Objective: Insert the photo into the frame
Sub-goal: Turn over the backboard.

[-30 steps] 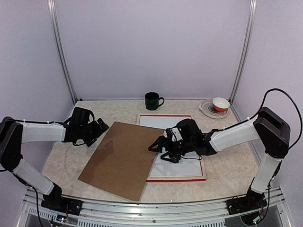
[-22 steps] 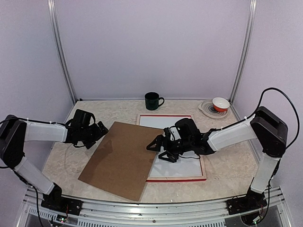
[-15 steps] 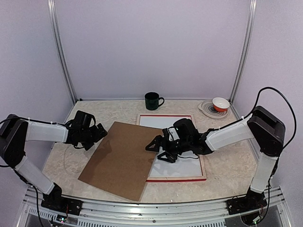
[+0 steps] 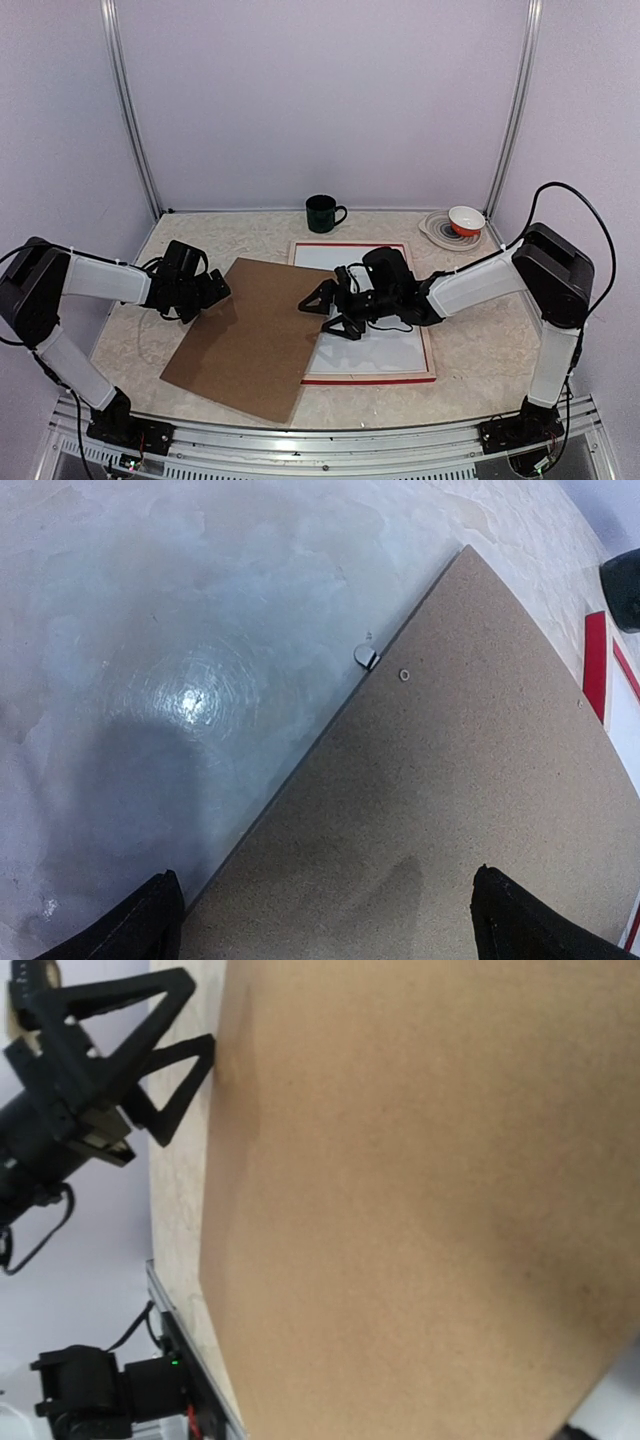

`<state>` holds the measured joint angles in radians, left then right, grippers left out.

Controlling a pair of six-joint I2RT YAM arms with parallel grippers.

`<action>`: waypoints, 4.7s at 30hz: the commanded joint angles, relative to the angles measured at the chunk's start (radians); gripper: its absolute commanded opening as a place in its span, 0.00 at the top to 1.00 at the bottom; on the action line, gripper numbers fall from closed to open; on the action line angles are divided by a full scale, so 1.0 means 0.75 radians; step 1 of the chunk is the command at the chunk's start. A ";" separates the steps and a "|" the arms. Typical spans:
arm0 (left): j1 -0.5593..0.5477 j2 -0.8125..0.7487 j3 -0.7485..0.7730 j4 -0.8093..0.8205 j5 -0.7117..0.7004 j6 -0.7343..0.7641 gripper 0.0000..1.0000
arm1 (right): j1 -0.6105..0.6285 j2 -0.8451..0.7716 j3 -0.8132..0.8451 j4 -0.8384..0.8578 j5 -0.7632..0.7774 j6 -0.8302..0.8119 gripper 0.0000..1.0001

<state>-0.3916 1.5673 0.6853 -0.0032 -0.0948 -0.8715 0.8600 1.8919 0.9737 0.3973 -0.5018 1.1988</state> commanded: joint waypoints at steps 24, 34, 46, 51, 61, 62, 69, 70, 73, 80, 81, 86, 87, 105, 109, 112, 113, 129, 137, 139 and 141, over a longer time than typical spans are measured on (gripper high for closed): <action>-0.015 -0.192 -0.013 -0.007 0.207 -0.095 0.02 | 0.015 -0.012 0.464 0.216 -0.194 -0.032 0.01; -0.020 -0.223 -0.021 -0.007 0.215 -0.113 0.02 | 0.056 0.139 0.801 0.110 -0.251 -0.068 0.01; 0.009 -0.356 -0.027 0.053 0.260 -0.182 0.01 | 0.100 0.370 1.219 -0.008 -0.297 -0.072 0.01; 0.018 -0.375 -0.033 0.069 0.271 -0.195 0.01 | 0.103 0.448 1.365 -0.080 -0.303 -0.091 0.01; 0.062 -0.396 -0.075 0.091 0.298 -0.209 0.01 | 0.138 0.570 1.392 -0.070 -0.328 -0.081 0.01; 0.075 -0.400 -0.077 0.098 0.309 -0.213 0.01 | 0.145 0.590 1.413 -0.070 -0.335 -0.080 0.01; 0.178 -0.455 0.001 0.036 0.319 -0.173 0.01 | 0.170 0.652 1.456 -0.071 -0.358 -0.085 0.01; 0.187 -0.465 0.013 0.026 0.313 -0.165 0.01 | 0.170 0.650 1.443 -0.067 -0.356 -0.088 0.01; 0.205 -0.469 0.024 0.028 0.323 -0.157 0.01 | 0.170 0.654 1.419 -0.054 -0.354 -0.088 0.01; 0.225 -0.412 0.018 0.101 0.390 -0.158 0.01 | 0.171 0.687 1.402 -0.049 -0.354 -0.085 0.01; 0.231 -0.408 0.022 0.106 0.395 -0.161 0.01 | 0.170 0.690 1.398 -0.050 -0.352 -0.085 0.01; 0.275 -0.434 0.052 0.106 0.403 -0.165 0.01 | 0.171 0.717 1.411 -0.108 -0.335 -0.113 0.01; 0.286 -0.443 0.058 0.103 0.411 -0.164 0.01 | 0.170 0.723 1.410 -0.121 -0.334 -0.120 0.01; 0.452 -0.489 0.046 0.126 0.513 -0.200 0.01 | 0.128 0.675 1.169 -0.269 -0.195 -0.171 0.01; 0.464 -0.483 0.035 0.145 0.527 -0.210 0.01 | 0.126 0.703 1.231 -0.456 -0.102 -0.238 0.01; 0.475 -0.482 0.026 0.165 0.542 -0.222 0.01 | 0.128 0.739 1.293 -0.559 -0.068 -0.268 0.01; 0.478 -0.485 0.026 0.170 0.545 -0.223 0.01 | 0.127 0.743 1.300 -0.566 -0.066 -0.270 0.01; 0.598 -0.573 0.128 0.137 0.620 -0.219 0.01 | 0.128 0.761 1.302 -0.583 -0.084 -0.284 0.01; 0.613 -0.642 0.200 0.064 0.609 -0.190 0.01 | 0.128 0.786 1.335 -0.607 -0.096 -0.295 0.01; 0.621 -0.656 0.209 0.059 0.612 -0.183 0.01 | 0.128 0.790 1.335 -0.606 -0.100 -0.290 0.01; 0.628 -0.660 0.214 0.052 0.614 -0.176 0.01 | 0.129 0.789 1.335 -0.605 -0.100 -0.291 0.01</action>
<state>0.0647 1.0904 0.8169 0.0650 0.3447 -1.0290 0.9569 2.4573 1.9488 -0.0475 -0.5671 0.9882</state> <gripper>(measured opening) 0.989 0.992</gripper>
